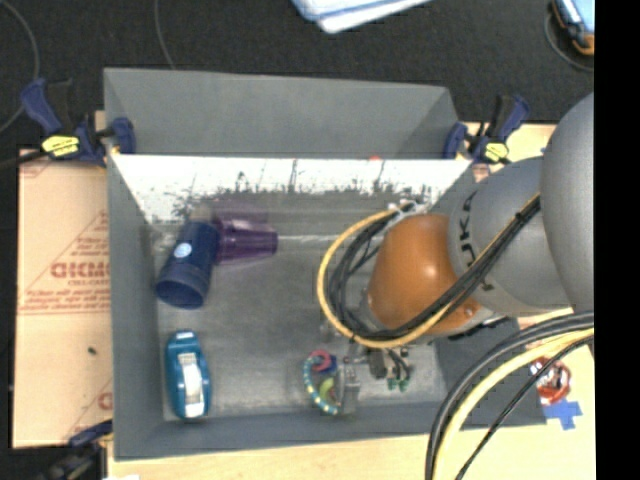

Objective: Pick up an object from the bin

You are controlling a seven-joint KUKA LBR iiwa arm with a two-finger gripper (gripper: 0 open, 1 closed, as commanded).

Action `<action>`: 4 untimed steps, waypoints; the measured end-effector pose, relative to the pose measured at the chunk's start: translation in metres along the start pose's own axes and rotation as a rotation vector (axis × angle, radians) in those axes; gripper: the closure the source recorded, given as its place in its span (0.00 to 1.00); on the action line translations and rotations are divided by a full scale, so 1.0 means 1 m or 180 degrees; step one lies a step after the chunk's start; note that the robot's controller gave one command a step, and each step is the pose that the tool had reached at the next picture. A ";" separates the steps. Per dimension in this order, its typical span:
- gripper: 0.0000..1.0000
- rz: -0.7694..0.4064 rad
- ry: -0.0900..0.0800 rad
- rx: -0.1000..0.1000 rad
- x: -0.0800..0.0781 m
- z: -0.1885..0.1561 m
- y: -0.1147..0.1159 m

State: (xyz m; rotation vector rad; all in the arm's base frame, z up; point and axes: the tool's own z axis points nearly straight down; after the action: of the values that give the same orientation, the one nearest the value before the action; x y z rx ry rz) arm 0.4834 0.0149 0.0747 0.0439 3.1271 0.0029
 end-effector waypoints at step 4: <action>1.00 0.0154 -0.0050 -0.0006 0.002 0.003 0.008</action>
Offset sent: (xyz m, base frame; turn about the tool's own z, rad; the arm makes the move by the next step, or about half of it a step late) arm -0.0035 -0.0029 -0.0032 -0.0178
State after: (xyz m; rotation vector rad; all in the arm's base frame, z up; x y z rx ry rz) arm 0.4815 0.0233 0.0717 0.1191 3.1094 0.0060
